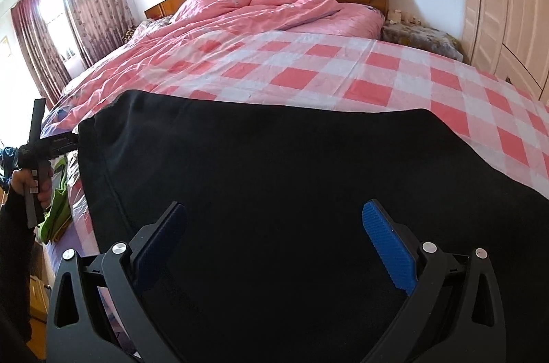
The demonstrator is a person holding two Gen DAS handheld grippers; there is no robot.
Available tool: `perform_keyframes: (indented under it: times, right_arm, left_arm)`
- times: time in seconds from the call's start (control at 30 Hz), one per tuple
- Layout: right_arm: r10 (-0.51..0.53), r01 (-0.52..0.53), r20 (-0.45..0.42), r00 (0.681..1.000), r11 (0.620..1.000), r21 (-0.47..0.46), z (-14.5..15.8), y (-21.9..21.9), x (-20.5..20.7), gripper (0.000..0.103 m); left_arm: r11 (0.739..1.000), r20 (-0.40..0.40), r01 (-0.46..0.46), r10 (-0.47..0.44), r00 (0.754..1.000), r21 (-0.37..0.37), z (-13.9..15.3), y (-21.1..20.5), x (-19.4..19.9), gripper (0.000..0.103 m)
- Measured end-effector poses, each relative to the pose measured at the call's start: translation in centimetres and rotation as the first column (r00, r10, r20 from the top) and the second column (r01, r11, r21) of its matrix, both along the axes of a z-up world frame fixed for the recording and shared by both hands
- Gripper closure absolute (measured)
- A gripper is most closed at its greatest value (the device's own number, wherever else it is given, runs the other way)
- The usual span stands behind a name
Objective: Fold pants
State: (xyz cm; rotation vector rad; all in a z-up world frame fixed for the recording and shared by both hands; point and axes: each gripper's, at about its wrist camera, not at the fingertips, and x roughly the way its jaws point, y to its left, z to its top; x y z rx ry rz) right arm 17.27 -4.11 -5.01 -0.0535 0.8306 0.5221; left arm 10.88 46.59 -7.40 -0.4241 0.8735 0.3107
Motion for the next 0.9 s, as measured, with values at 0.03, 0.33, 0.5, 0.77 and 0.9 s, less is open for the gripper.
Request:
perform_keyframes:
  times: [0.03, 0.33, 0.5, 0.77, 0.9]
  right_arm:
    - [-0.001, 0.001, -0.001, 1.0, 1.0, 0.0, 0.0, 0.0, 0.0, 0.004]
    - [0.013, -0.013, -0.009, 1.0, 1.0, -0.009, -0.6, 0.3, 0.2, 0.004]
    - [0.002, -0.002, -0.012, 1.0, 1.0, 0.012, -0.3, -0.2, -0.1, 0.004]
    - [-0.067, 0.069, 0.031, 0.997, 0.996, -0.049, 1.5, -1.6, -0.3, 0.004]
    - [-0.156, 0.156, 0.013, 0.988, 0.985, -0.072, 0.7, -4.0, 0.2, 0.004]
  left_arm:
    - [0.999, 0.01, 0.009, -0.008, 1.0, -0.046, -0.4, 0.6, 0.0, 0.032]
    - [0.966, 0.173, 0.117, -0.077, 0.982, -0.232, -1.7, 1.6, -0.6, 0.051]
    - [0.963, 0.224, 0.139, -0.086, 0.971, -0.23, -2.1, 1.2, -0.4, 0.075]
    - [0.992, 0.249, 0.051, -0.022, 0.968, -0.113, 2.0, 2.8, 1.2, 0.087]
    - [0.994, 0.197, 0.021, 0.001, 0.98, -0.111, 1.6, 4.1, 1.9, 0.086]
